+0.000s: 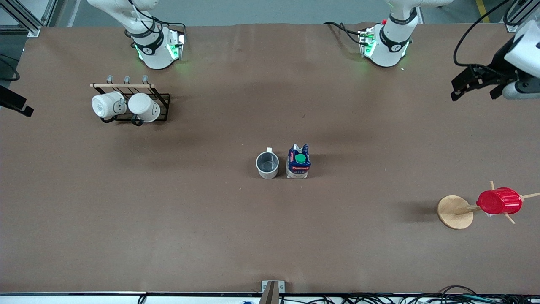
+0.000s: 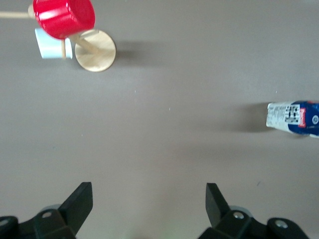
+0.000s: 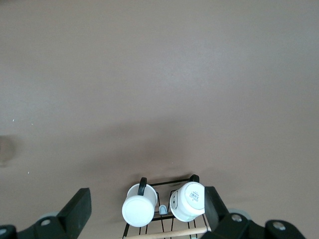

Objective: Place cup and milk on table

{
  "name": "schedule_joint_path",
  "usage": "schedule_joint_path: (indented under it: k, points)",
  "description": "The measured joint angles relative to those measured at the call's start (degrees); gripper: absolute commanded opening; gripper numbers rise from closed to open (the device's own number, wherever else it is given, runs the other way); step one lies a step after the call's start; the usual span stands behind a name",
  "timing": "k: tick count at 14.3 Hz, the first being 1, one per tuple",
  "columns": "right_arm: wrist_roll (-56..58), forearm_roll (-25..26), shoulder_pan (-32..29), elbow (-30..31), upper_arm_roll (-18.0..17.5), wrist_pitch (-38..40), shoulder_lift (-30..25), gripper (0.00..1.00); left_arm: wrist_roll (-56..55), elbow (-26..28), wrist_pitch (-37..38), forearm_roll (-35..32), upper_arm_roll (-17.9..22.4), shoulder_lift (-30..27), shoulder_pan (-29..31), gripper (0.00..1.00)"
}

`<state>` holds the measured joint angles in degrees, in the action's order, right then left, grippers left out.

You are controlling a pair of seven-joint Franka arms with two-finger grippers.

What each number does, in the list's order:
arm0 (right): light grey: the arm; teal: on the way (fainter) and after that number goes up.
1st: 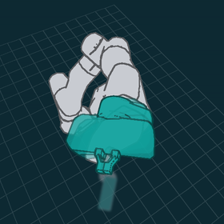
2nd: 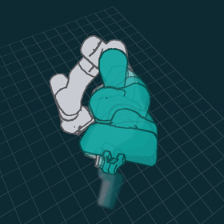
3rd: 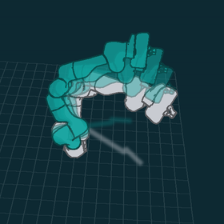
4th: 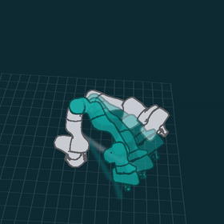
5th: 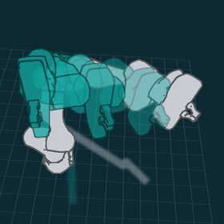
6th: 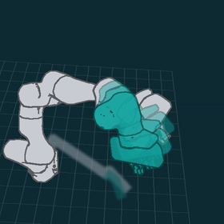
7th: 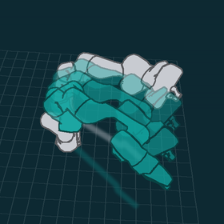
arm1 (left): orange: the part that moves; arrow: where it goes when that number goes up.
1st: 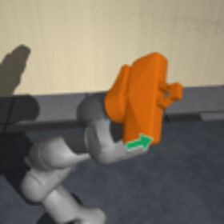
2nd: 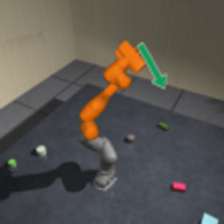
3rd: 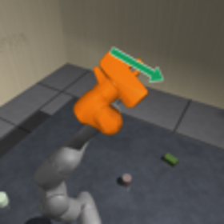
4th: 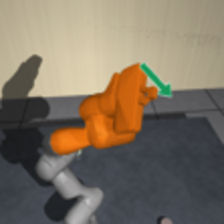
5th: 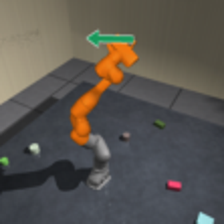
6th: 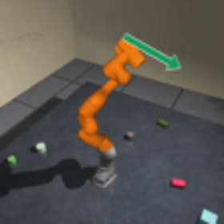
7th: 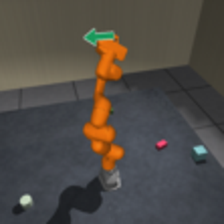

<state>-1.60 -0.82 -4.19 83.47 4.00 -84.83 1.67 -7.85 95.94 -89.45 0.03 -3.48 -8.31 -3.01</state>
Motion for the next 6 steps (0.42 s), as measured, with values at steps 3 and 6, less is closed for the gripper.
schedule_joint_path:
  k: [3, 6]
  points:
    - [0.00, 0.00, 0.00, 0.00, -0.20, -0.04, 0.00, 1.00, 0.62, 1.15, 1.35, 0.00, -0.01, -2.12, -0.02, 1.00]
    - [0.00, 0.00, 0.00, 0.00, -0.43, -0.27, 0.00, 1.00, 0.85, 1.01, 1.42, 0.00, 0.00, -1.79, 0.00, 1.00]
